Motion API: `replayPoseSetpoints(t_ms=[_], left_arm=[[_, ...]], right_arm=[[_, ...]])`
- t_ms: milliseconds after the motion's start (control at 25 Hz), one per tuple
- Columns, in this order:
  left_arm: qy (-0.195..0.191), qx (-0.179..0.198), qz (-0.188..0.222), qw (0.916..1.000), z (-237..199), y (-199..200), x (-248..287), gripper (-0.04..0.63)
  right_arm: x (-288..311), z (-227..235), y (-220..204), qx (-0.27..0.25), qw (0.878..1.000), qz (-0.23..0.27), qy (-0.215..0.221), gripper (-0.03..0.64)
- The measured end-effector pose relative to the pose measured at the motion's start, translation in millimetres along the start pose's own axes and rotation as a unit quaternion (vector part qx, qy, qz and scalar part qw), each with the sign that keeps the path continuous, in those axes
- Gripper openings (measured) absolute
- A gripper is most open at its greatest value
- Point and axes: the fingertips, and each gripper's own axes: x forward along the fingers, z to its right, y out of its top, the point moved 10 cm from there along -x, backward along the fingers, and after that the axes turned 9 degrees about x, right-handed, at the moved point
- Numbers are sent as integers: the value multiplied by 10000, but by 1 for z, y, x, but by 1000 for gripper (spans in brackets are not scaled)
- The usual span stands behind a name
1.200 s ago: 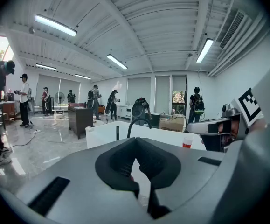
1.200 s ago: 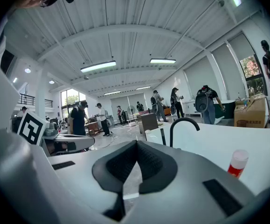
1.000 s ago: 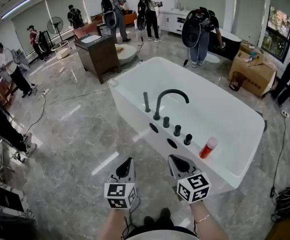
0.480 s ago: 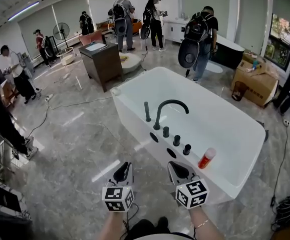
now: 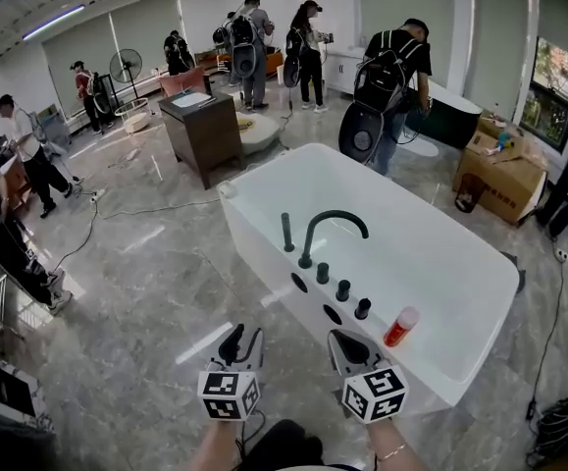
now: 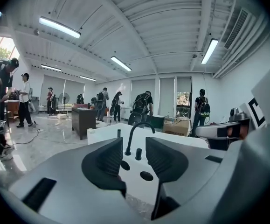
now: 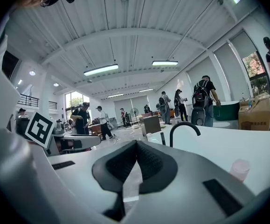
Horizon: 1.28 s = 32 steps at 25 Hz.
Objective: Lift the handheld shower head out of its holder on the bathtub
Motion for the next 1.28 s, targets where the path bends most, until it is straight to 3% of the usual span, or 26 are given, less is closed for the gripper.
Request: replayPoseSetpoints(t_ms=[200,520,1280], left_arm=[[-44,-52,-107,9999,-4,3,34,178],[-144,-72,-211,9996,-45,3,112,200],[-489,-70,-411,9979,-237,33,377,201]], right_arm=[[19,18,7,39,10000,-53,-4,5],[95,46,18,63,9998,-164,-64,5],[407,124,90,113,9986,-395,-318,5]])
